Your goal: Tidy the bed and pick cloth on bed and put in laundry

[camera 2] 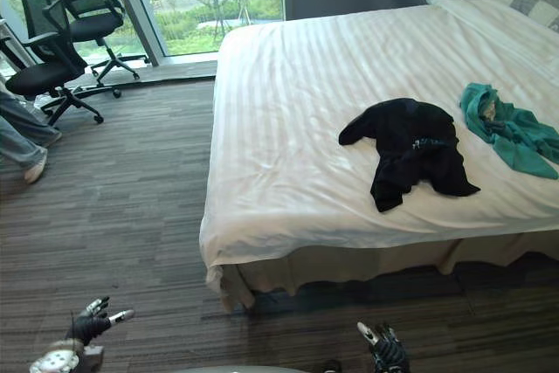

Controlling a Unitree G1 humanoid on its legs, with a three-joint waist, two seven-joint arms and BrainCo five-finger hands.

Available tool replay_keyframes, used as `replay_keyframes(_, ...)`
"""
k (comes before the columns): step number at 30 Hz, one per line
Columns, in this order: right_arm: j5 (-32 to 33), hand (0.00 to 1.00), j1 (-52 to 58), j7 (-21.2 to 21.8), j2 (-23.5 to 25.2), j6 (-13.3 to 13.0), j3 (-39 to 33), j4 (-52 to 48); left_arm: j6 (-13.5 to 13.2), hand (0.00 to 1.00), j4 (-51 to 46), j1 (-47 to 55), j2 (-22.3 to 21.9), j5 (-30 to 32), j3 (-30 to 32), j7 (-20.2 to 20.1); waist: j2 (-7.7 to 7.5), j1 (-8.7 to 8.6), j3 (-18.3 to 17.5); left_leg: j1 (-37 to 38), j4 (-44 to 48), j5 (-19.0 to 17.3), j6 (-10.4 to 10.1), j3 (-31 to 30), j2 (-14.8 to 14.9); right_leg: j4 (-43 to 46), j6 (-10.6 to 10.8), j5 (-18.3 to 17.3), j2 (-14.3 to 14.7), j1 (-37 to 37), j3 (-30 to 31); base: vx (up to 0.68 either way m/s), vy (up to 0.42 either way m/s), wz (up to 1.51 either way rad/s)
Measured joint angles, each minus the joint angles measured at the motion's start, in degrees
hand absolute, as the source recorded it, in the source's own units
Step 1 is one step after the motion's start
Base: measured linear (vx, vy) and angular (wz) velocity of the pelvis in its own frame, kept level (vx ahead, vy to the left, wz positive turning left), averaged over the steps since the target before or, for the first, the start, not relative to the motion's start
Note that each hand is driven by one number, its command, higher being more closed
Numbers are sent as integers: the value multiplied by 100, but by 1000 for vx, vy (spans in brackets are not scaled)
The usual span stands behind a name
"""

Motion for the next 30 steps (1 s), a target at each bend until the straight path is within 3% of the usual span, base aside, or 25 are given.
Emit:
replay_keyframes(2,-99,100,-222,-265,-55,-191,-231,-66,-29,0,57,147,-406,-353,48,509,-92,20,-45,46,-55,24,-6,-75,-9,-6,1,-10,12,42,-41,13,-24,10)
replay_keyframes(4,-100,100,-388,-258,-129,-273,-230,-338,-38,0,244,146,-631,-511,46,759,-89,40,-105,48,-108,50,-7,-134,-33,-11,0,-10,10,38,-74,20,-11,13)
replay_keyframes(7,-186,100,-921,506,-495,-370,-99,-1058,-127,0,366,108,-1032,-857,44,1210,-183,79,-124,5,-150,74,1,-340,-90,-18,11,-18,-12,23,-222,51,-6,25)
replay_keyframes(10,-324,100,-1485,1249,-921,-455,350,-1442,-364,0,414,9,-1027,-1569,130,1628,-289,152,-153,-109,-148,110,47,-456,-132,-2,11,-24,0,-31,-314,40,-10,17)
replay_keyframes(13,-276,100,-2192,1871,-1312,-475,915,-1451,-469,0,683,-137,-1028,-2099,265,1796,-395,146,-108,-173,-147,144,89,-606,-184,1,11,-22,-26,-17,-439,49,-12,24)
replay_keyframes(15,-145,100,-2647,2252,-1499,-396,1299,-1459,-454,0,817,-207,-1035,-2396,240,1757,-455,144,-85,-172,-147,152,102,-717,-214,1,11,-20,-55,64,-532,34,10,25)
replay_keyframes(18,153,100,-3606,2729,-1575,28,1993,-1453,-319,0,1014,-289,-1042,-3248,148,1490,-572,172,-9,-175,-146,167,124,-877,-251,1,10,-18,-91,137,-659,-17,1,23)
replay_keyframes(20,394,100,-4312,2922,-1532,440,2422,-1319,-275,0,1132,-288,-1143,-3557,-71,1269,-602,318,36,-202,-146,185,151,-976,-294,1,11,-17,-134,146,-777,-49,0,22)
replay_keyframes(24,749,100,-5189,2944,-1173,810,2972,-1034,-238,0,1120,-339,-1217,-3686,-345,937,-655,581,349,-347,-114,263,230,-1241,-344,1,12,-8,-178,152,-970,-98,-8,34)
replay_keyframes(27,998,100,-6026,2747,-907,920,3151,-652,-205,0,970,-580,-1196,-3436,-542,639,-732,857,998,-777,192,295,257,-1602,-335,48,0,30,-193,11,-1280,-133,-25,50)
replay_keyframes(30,1048,100,-6885,2728,-910,902,3168,-327,-203,0,565,-643,-1190,-3406,-713,367,-658,1119,1689,-1221,295,477,299,-1850,-315,371,-39,4,-263,-353,-1492,-139,17,41)
